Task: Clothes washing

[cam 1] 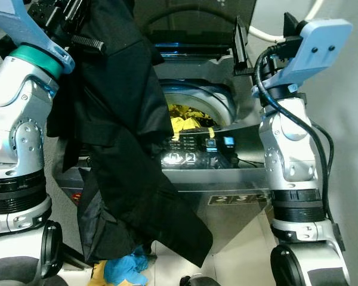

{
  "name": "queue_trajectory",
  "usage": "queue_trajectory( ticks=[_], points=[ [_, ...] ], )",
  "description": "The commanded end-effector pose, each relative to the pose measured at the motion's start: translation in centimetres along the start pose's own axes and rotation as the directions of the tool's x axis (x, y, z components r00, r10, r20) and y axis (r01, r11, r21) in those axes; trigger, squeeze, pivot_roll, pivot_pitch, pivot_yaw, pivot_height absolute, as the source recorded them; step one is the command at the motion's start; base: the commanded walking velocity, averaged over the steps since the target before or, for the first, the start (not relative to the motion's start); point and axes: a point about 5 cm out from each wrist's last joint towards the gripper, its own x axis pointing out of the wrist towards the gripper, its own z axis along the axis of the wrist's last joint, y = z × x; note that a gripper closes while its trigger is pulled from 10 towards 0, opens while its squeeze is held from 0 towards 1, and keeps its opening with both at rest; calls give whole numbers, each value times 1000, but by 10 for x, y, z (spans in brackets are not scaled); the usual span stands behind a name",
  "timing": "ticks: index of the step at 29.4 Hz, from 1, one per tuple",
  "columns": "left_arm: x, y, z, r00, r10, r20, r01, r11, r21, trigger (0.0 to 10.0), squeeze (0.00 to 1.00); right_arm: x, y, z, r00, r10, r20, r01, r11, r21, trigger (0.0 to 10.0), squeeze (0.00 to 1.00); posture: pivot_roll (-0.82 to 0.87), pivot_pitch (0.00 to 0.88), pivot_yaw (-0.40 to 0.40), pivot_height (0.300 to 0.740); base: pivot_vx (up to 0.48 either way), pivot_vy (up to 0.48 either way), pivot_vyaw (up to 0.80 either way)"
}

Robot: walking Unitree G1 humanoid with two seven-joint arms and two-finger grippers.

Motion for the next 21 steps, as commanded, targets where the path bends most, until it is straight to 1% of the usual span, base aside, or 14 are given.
queue_trajectory(
  ticks=[1, 6, 9, 10, 11, 12, 13, 14, 15, 16, 18, 19, 20, 21],
  points=[
    [1, 2, 9, 999, 6, 41, -7, 999, 36, 10000, 0, -1, 0, 1, 1000, 9, 5, -9, 1000, 3, 10000, 0, 75, 30, 43, 740, 0, 0, 0],
    [6, 1, 10, 997, -46, 64, 42, 997, 72, 10000, 0, 2, 6, 6, 993, 111, 31, -109, 993, -46, 10000, 0, 77, 31, 42, 740, 0, 0, 0],
    [10, 0, 10, 995, -65, 73, 58, 994, 91, 10000, 0, 4, 8, 8, 989, 140, 37, -138, 989, -44, 10000, 0, 78, 31, 42, 740, 0, 0, 0],
    [18, -3, 9, 992, -94, 88, 81, 986, 147, 10000, 0, 7, 11, 13, 980, 190, 53, -189, 982, -18, 10000, 0, 76, 34, 41, 740, 0, 0, 0],
    [18, -3, 9, 992, -94, 88, 81, 986, 147, 10000, 0, 7, 11, 13, 980, 190, 53, -189, 982, -18, 10000, 0, 76, 34, 41, 740, 0, 0, 0],
    [31, -7, 11, 984, -131, 117, 98, 963, 252, 10000, 0, 10, 16, 21, 964, 253, 82, -256, 966, 27, 10000, 0, 70, 37, 41, 740, 0, 0, 0],
    [31, -7, 11, 984, -131, 117, 98, 963, 252, 10000, 0, 10, 16, 21, 964, 253, 82, -256, 966, 27, 10000, 0, 70, 37, 41, 740, 0, 0, 0],
    [48, -9, 15, 975, -155, 158, 90, 930, 356, 10000, 0, 13, 21, 32, 941, 316, 121, -325, 944, 61, 10000, 0, 65, 38, 43, 740, 0, 0, 0],
    [66, -13, 23, 964, -177, 198, 59, 871, 487, 10000, 0, 18, 22, 44, 923, 346, 165, -362, 929, 76, 10000, 0, 65, 38, 43, 740, 0, 0, 0],
    [76, -16, 29, 955, -195, 224, 37, 826, 562, 10000, 0, 20, 21, 52, 914, 358, 192, -378, 922, 81, 10000, 0, 65, 38, 43, 740, 0, 0, 0],
    [76, -16, 29, 955, -195, 224, 37, 826, 562, 10000, 0, 20, 21, 52, 914, 358, 192, -378, 922, 81, 10000, 0, 65, 38, 43, 740, 0, 0, 0],
    [89, -22, 40, 945, -198, 260, -39, 722, 691, 10000, 0, 25, 17, 61, 911, 348, 222, -372, 925, 79, 10000, 0, 56, 48, 48, 740, 0, 0, 0],
    [99, -25, 51, 935, -188, 301, -117, 638, 761, 10000, 0, 28, 13, 68, 910, 334, 246, -360, 930, 72, 10000, 0, 48, 53, 53, 740, 0, 0, 0],
    [107, -27, 56, 937, -179, 301, -138, 602, 786, 10000, 0, 29, 11, 72, 910, 323, 259, -351, 934, 69, 10000, 0, 44, 59, 60, 740, 0, 0, 0]
  ],
)
